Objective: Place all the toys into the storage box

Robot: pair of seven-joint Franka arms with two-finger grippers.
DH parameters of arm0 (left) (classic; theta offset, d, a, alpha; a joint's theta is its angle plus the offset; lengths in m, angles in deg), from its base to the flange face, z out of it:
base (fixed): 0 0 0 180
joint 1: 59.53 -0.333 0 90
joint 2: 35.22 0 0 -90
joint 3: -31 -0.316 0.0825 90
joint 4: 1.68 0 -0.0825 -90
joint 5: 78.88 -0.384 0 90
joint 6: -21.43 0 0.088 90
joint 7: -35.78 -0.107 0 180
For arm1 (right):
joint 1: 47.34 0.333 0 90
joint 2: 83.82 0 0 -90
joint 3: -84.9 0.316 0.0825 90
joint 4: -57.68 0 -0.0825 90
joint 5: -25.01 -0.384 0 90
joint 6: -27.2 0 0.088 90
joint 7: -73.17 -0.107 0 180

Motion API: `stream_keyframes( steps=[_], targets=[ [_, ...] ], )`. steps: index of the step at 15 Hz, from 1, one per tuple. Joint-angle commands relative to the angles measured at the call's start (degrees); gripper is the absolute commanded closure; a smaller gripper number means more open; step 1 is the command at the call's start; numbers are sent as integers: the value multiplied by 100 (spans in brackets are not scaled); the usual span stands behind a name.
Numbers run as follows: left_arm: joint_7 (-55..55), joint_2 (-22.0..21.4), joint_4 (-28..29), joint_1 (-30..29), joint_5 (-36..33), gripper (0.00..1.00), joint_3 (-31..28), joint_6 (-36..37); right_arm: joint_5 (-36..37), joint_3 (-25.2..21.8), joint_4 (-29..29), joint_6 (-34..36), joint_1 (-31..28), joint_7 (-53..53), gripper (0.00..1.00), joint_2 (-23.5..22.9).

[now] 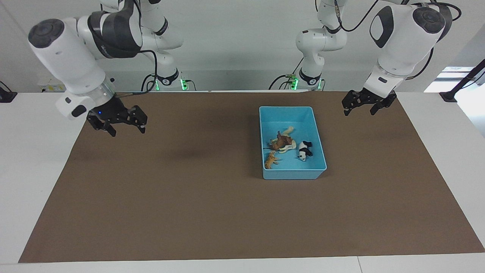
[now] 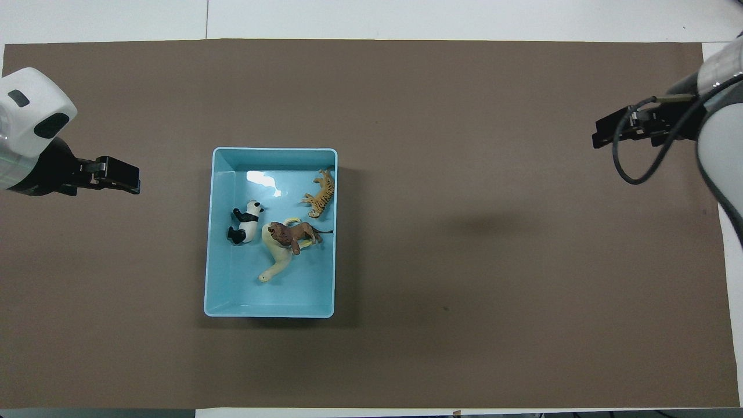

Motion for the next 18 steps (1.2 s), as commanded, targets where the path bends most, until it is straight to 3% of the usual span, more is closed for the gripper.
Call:
stream_keyframes(
  steps=[1, 5, 18],
  targets=[
    [-61, -82, -6, 58, -126, 0, -48, -38, 254, 156, -632, 191, -236, -105, 0, 702],
    [-52, -91, -6, 111, -126, 0, -22, -3, 896, 797, -757, 402, -719, -61, 0, 950],
    [-43, -108, -14, 111, -126, 0, -48, -55, 896, 816, -695, 42, -747, -158, 0, 923]
  ],
)
